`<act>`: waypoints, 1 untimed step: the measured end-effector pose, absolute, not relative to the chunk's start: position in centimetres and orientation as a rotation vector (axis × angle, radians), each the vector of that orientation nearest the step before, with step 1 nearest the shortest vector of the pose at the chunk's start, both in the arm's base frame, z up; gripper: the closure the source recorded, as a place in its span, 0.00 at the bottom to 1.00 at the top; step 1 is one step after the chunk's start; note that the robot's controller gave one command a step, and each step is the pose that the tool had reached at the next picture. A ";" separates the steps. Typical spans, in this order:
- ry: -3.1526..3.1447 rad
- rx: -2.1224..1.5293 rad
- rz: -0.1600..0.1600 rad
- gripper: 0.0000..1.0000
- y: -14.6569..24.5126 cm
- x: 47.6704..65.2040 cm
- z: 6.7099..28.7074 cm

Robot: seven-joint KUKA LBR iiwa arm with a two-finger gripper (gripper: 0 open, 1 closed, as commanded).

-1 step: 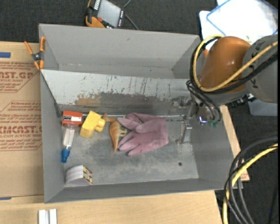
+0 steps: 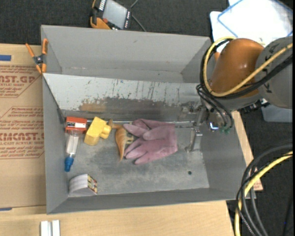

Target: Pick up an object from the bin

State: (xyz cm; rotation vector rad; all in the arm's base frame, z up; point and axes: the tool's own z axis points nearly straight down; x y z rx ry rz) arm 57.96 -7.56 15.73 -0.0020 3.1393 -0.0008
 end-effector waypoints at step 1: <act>3.130 -0.180 -0.002 0.00 -6.5 55.5 7.7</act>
Offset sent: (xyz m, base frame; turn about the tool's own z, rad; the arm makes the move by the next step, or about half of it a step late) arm -0.0115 0.0016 -0.0873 -0.0985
